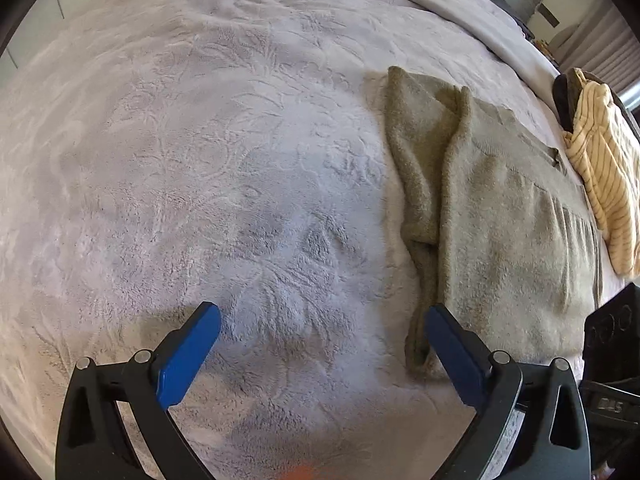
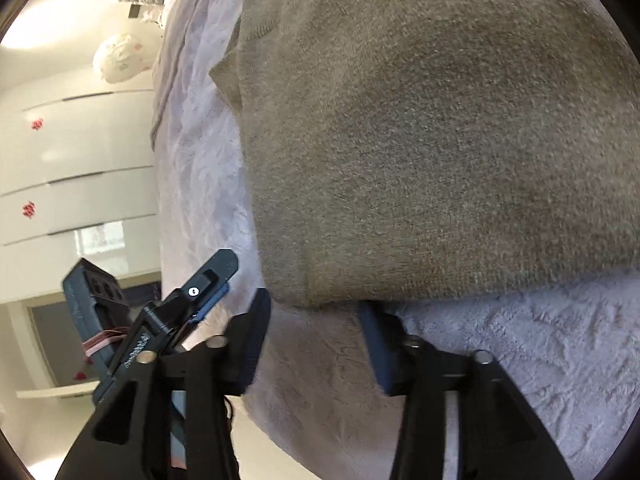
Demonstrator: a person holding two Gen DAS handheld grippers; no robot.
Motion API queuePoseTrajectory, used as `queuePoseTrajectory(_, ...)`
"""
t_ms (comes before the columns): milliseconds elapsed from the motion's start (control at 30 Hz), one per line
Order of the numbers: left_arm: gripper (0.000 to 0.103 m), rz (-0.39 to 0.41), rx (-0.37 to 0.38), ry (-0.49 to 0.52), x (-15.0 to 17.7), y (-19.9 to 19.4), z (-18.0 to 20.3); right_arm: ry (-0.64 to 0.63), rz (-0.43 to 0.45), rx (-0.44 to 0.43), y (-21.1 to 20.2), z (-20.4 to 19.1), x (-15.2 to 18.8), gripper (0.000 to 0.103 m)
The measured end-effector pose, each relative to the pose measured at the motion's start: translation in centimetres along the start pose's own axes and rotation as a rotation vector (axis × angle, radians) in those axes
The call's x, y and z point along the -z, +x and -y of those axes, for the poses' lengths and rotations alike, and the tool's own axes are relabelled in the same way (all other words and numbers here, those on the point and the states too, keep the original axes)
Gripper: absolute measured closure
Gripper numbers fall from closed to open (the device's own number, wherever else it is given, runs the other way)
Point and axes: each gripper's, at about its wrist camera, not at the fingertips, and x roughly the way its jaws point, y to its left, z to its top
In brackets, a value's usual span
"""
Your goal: Fold small clothes
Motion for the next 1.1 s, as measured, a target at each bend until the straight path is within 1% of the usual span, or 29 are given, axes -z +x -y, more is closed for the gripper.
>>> queuePoseTrajectory(100,0.001,-0.019,0.020,-0.018,-0.2,0.4,-0.7,0.016,0.008,-0.016,-0.2,0.2,0.0,0.050)
queuePoseTrajectory(133,0.001,-0.029,0.022,-0.030,-0.3,0.7,-1.0,0.038,0.014,-0.034,-0.9,1.0,-0.2,0.050)
queuePoseTrajectory(233,0.001,-0.046,0.043,-0.036,-0.4,0.9,-1.1,0.094,0.036,-0.068,-0.9,1.8,-0.4,0.050)
queuePoseTrajectory(300,0.001,-0.049,0.052,-0.042,-0.5,0.8,-1.1,0.124,0.057,-0.083,-1.5,2.6,-0.1,0.049)
queuePoseTrajectory(467,0.001,-0.046,0.075,-0.058,-1.2,0.8,-0.6,0.190,0.138,-0.127,-2.5,4.8,0.8,0.047)
queuePoseTrajectory(567,0.001,-0.037,0.078,-0.045,-1.5,0.8,0.1,0.223,0.155,-0.146,-2.8,5.5,1.0,0.046)
queuePoseTrajectory(633,0.001,-0.030,0.053,-0.026,-1.6,0.8,0.6,0.243,0.164,-0.163,-2.7,5.9,1.0,0.045)
queuePoseTrajectory(700,0.001,-0.036,0.047,-0.018,-1.9,1.1,1.1,0.261,0.176,-0.181,-2.3,6.0,1.0,0.043)
queuePoseTrajectory(833,0.001,-0.081,0.080,-0.049,-2.1,2.3,1.1,0.307,0.199,-0.219,-1.8,6.0,0.8,0.040)
queuePoseTrajectory(933,0.001,-0.068,0.101,-0.043,-2.2,2.1,1.3,0.340,0.185,-0.262,-1.4,6.2,0.8,0.041)
queuePoseTrajectory(967,0.001,-0.065,0.126,-0.036,-2.3,1.9,1.3,0.347,0.172,-0.275,-1.4,6.5,0.7,0.054)
queuePoseTrajectory(1000,0.001,-0.065,0.154,-0.034,-2.6,1.8,1.5,0.351,0.164,-0.282,-1.5,6.6,0.7,0.070)
queuePoseTrajectory(1033,0.001,-0.062,0.192,-0.038,-2.9,1.6,1.6,0.354,0.152,-0.286,-1.5,6.8,0.7,0.094)
queuePoseTrajectory(1100,0.001,-0.054,0.265,-0.053,-3.7,1.4,2.0,0.330,0.145,-0.298,-1.9,6.6,0.8,0.094)
